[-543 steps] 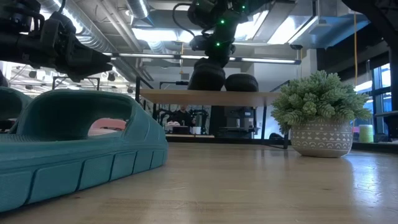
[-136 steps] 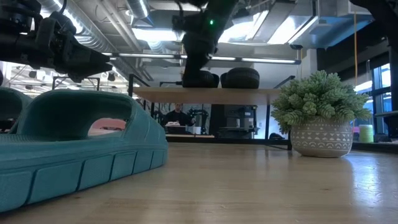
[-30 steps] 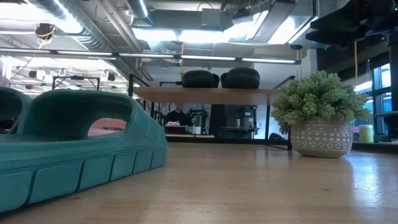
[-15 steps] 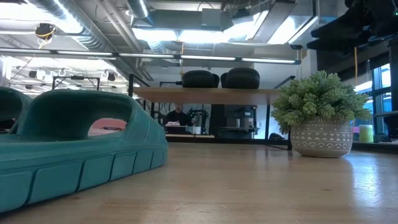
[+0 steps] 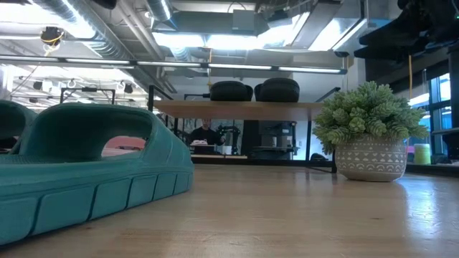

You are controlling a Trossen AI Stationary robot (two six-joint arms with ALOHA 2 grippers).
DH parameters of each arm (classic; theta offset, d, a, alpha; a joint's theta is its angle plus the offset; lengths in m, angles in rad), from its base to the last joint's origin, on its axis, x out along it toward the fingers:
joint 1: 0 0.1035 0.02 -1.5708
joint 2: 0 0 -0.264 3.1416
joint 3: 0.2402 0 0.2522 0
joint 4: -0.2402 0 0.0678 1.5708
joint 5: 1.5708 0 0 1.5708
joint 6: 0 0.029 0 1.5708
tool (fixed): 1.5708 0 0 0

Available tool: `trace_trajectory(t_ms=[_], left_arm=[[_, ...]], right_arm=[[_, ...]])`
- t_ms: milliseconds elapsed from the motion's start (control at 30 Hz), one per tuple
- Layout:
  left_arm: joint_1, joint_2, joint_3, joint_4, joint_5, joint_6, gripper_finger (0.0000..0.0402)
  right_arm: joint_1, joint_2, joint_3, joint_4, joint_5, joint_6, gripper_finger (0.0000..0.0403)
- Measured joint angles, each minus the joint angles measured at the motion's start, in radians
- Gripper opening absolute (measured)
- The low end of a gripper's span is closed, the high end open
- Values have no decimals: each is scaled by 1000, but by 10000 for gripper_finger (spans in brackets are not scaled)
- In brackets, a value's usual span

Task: Pick and place slides into the shelf
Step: Put the left green slide under the shelf

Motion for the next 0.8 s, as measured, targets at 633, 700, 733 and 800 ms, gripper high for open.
trace_trajectory(t_ms=[633, 700, 733, 800], left_arm=[[-167, 67, 60, -143, -200, -204, 264], [-206, 114, 139, -279, -299, -246, 264], [-219, 145, 183, -358, -339, -281, 264], [-232, 215, 271, -530, -391, -367, 264]], right_arm=[[0, 0, 0, 0, 0, -21, 272], [0, 0, 0, 0, 0, -21, 272], [0, 0, 0, -1, 0, -22, 272], [0, 0, 0, -1, 0, -24, 272]])
